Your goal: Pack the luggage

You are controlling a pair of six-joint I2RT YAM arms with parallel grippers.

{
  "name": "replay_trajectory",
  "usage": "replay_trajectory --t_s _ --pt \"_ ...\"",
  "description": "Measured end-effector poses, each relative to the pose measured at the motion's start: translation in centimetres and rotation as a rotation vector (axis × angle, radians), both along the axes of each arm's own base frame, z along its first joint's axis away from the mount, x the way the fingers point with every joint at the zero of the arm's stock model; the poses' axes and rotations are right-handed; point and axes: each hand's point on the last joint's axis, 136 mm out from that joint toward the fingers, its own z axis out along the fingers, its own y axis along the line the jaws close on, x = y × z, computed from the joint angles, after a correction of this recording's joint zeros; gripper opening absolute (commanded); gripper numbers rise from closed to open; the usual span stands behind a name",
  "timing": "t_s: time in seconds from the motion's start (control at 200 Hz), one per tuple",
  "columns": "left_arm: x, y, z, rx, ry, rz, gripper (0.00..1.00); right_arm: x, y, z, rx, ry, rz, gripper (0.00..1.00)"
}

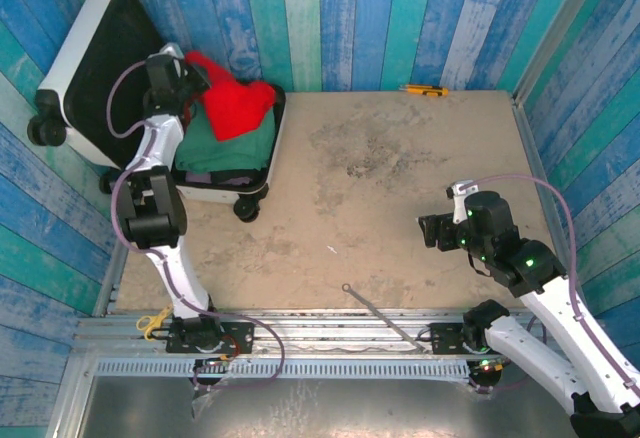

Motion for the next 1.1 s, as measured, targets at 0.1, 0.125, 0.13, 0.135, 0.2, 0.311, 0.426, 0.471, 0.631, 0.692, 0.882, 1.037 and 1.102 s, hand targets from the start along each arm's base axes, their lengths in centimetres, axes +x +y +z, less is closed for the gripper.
replay_trajectory --t_s 0.1,0.125,0.13,0.135,0.2,0.311,0.426,0.471,0.631,0.692,0.882,1.037,1.102 --pt "-0.1 0.0 -0.6 0.002 -0.002 -0.016 0.0 0.0 0.0 0.0 0.001 -0.001 0.0 0.89" --pt "-0.1 -0.1 -0.5 0.003 -0.009 -0.019 0.0 0.0 0.0 0.0 0.001 -0.002 0.0 0.9" --pt "-0.1 -0.1 -0.4 0.003 -0.011 -0.019 0.0 0.0 0.0 0.0 0.001 -0.002 0.001 0.9" --pt "-0.1 -0.1 -0.3 0.003 -0.012 -0.02 0.0 0.0 0.0 0.0 0.002 -0.002 0.0 0.89" --pt "-0.2 -0.3 0.4 0.007 -0.033 -0.021 0.0 -0.1 0.1 0.1 0.006 -0.003 0.005 0.91" --pt "-0.9 -0.4 2.0 0.014 -0.07 -0.016 0.0 -0.1 0.9 0.0 0.026 0.021 0.037 0.95" --pt "-1.6 -0.7 3.1 0.014 -0.095 -0.018 0.0 1.4 3.7 0.5 0.033 0.065 0.091 1.0" --pt "-1.7 -0.7 3.2 0.008 -0.096 -0.015 0.0 2.2 5.8 1.2 0.019 0.052 0.14 1.0" --pt "-2.1 -0.5 2.0 -0.036 -0.074 0.009 0.0 6.0 16.4 4.3 0.012 -0.121 0.346 1.0" --pt "-2.2 -0.4 1.4 -0.052 -0.06 0.016 0.0 7.9 20.2 4.8 0.025 -0.217 0.394 1.0" --pt "-2.6 0.4 0.2 -0.116 -0.049 0.046 0.0 12.8 31.9 3.6 0.055 -0.485 0.546 1.0" --pt "-3.1 2.1 -1.1 -0.187 -0.034 0.08 0.0 15.3 40.4 1.8 0.102 -0.596 0.626 1.0" --pt "-3.2 2.6 -1.1 -0.211 -0.035 0.088 0.0 16.4 42.9 1.7 0.125 -0.635 0.63 1.0"
